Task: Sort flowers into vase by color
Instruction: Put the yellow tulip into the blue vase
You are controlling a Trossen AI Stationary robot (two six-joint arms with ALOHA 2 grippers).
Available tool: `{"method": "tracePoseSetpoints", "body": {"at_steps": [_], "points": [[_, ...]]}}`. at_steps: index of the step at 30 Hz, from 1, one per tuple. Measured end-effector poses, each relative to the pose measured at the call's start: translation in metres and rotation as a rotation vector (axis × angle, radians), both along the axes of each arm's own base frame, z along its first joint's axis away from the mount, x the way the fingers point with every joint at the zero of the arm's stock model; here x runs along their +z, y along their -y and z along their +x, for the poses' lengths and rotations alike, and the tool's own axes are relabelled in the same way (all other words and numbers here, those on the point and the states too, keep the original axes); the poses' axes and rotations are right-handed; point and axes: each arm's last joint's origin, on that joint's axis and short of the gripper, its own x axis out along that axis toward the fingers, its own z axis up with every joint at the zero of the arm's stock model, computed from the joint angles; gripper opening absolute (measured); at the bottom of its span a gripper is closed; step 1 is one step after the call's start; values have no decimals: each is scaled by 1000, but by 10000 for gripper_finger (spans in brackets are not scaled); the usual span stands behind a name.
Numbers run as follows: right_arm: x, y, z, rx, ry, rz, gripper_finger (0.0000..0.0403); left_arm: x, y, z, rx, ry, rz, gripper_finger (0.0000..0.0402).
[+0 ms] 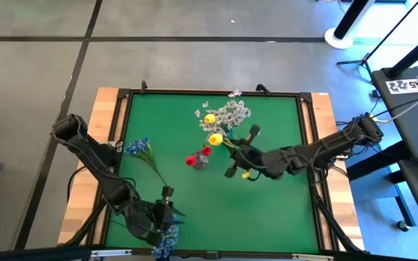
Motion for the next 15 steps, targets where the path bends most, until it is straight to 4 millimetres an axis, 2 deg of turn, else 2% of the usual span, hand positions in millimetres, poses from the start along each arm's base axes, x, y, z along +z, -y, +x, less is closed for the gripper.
{"method": "tracePoseSetpoints", "body": {"at_steps": [4,15], "points": [[-6,16,5,-19,12,12,7,0,2,-2,-11,1,-4,94],[-49,46,6,-112,19,114,10,0,3,-3,-7,3,-5,94]]}}
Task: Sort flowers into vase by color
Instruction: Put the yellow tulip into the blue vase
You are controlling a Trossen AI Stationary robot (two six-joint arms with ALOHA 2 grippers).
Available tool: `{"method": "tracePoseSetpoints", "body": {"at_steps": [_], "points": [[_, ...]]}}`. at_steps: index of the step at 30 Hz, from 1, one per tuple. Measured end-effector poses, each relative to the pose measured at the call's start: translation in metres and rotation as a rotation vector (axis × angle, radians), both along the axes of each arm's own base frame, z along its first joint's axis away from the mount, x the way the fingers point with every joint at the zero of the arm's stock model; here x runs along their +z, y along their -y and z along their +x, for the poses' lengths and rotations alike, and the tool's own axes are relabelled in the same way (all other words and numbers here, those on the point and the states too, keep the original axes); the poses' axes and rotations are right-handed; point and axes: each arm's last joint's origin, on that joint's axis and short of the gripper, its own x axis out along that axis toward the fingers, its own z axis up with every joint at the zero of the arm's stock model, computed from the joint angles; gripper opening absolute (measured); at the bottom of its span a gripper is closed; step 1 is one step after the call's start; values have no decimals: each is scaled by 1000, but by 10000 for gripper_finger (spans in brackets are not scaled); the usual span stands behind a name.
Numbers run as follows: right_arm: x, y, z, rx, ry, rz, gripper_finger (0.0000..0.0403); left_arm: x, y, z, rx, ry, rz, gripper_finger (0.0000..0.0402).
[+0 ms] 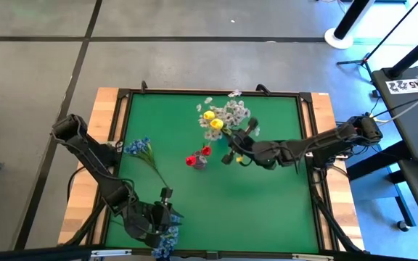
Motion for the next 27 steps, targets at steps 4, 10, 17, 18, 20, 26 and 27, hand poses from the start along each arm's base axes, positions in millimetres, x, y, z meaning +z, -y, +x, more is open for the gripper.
{"method": "tracePoseSetpoints", "body": {"at_steps": [4,10,17,18,20,26,27], "points": [[-11,11,-1,-42,7,44,11,0,-2,1,17,7,7,94],[-23,25,-1,-78,43,148,13,1,-4,3,64,32,30,94],[-29,26,-3,-79,41,185,30,1,-6,5,84,31,15,94],[-29,26,-3,-74,35,189,40,1,-7,6,88,31,15,94],[-31,26,-3,-70,21,191,67,1,-9,8,98,30,12,94],[-23,27,-11,-67,14,192,162,-2,-19,10,138,-24,7,94],[-18,27,-14,-63,22,199,177,-3,-22,9,149,-47,9,94]]}}
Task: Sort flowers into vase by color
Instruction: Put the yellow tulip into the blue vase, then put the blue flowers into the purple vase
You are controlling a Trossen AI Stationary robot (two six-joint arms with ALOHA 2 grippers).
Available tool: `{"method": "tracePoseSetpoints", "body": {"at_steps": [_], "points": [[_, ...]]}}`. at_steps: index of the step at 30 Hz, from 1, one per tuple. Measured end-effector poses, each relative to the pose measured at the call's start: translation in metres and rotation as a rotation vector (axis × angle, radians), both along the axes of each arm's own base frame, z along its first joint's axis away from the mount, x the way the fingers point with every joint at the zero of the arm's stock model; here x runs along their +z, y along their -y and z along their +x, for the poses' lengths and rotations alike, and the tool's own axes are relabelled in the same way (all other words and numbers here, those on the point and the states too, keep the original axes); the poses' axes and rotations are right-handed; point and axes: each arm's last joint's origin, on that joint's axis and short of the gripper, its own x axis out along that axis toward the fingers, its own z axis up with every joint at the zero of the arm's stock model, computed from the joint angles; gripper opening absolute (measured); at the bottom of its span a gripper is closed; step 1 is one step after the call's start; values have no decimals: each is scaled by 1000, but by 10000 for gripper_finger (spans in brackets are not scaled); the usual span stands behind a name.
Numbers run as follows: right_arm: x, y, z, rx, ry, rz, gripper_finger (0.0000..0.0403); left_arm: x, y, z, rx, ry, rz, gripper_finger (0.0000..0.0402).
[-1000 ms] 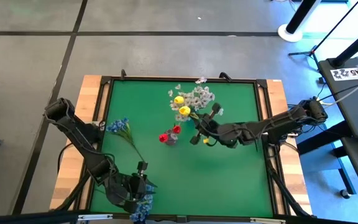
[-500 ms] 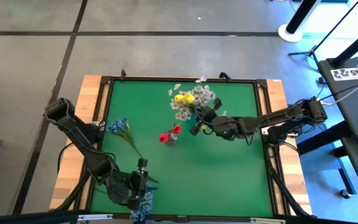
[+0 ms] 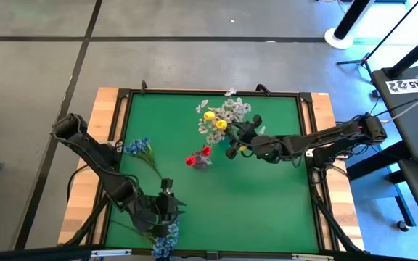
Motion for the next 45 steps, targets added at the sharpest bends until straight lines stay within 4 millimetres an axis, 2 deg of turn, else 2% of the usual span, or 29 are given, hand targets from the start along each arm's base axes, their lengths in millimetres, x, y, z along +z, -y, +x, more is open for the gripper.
{"method": "tracePoseSetpoints", "body": {"at_steps": [6,10,17,21,25,28,33,37,41,45], "points": [[18,1,-24,107,12,128,247,6,-17,-7,70,-222,-54,94],[25,-3,-37,185,-5,181,279,7,-19,-16,114,-432,-190,94],[37,-22,-50,251,21,136,300,-2,0,-47,254,-706,-436,126],[41,-33,-58,237,30,96,295,-5,18,-71,313,-765,-508,156],[44,-42,-65,227,38,66,294,-14,34,-86,275,-709,-420,171],[45,-48,-68,212,39,47,294,-30,45,-89,221,-702,-324,170],[45,-52,-71,202,39,35,293,-64,60,-83,183,-811,-249,164],[45,-51,-71,195,40,35,293,-86,72,-77,148,-864,-274,153],[46,-51,-71,194,43,36,293,-100,77,-74,114,-870,-238,140],[46,-51,-71,196,43,37,293,-104,76,-72,110,-864,-204,126]]}}
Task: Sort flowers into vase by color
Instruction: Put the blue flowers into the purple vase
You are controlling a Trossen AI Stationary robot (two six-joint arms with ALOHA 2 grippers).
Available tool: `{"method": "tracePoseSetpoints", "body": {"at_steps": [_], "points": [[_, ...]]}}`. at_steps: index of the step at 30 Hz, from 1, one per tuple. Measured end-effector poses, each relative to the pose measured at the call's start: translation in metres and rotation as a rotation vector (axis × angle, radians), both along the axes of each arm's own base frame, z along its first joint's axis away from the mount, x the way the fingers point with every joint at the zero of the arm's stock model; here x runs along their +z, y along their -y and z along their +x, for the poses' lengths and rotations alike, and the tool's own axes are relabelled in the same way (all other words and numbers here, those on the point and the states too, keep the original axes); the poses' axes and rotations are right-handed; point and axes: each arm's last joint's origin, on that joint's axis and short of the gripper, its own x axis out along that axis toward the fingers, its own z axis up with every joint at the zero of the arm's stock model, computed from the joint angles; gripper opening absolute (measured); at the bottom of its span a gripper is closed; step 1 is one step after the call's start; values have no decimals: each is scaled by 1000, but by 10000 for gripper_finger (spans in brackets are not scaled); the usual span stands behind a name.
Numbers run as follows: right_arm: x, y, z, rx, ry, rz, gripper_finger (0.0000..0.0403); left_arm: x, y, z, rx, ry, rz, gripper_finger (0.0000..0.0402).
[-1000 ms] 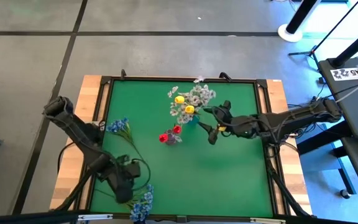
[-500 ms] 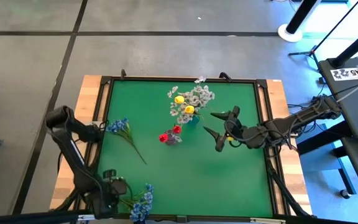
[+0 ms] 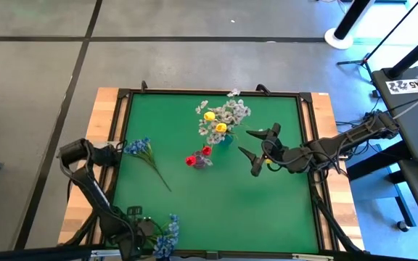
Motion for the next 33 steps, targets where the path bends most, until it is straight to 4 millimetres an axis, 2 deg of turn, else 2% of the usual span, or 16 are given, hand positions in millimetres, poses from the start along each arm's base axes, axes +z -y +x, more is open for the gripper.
{"method": "tracePoseSetpoints", "body": {"at_steps": [4,8,10,13,19,23,26,29,33], "points": [[1,-4,-2,15,9,1,293,0,-4,5,26,12,15,91],[9,-23,-11,113,2,-70,293,0,-7,8,11,40,44,24],[10,-39,-19,194,-14,-117,293,2,-10,11,18,86,68,14],[9,-62,-32,305,-20,-144,293,10,-19,20,59,180,104,21],[-8,-101,-46,441,-60,-120,293,51,-30,42,48,471,58,18],[-31,-123,-41,463,-105,-101,293,82,-37,61,34,744,64,18],[-52,-134,-31,458,-150,-94,293,99,-39,71,-31,885,84,18],[-67,-142,-25,452,-175,-88,293,124,-39,74,-112,1043,81,18],[-76,-145,-22,443,-190,-65,293,159,-40,59,-204,1221,200,19]]}}
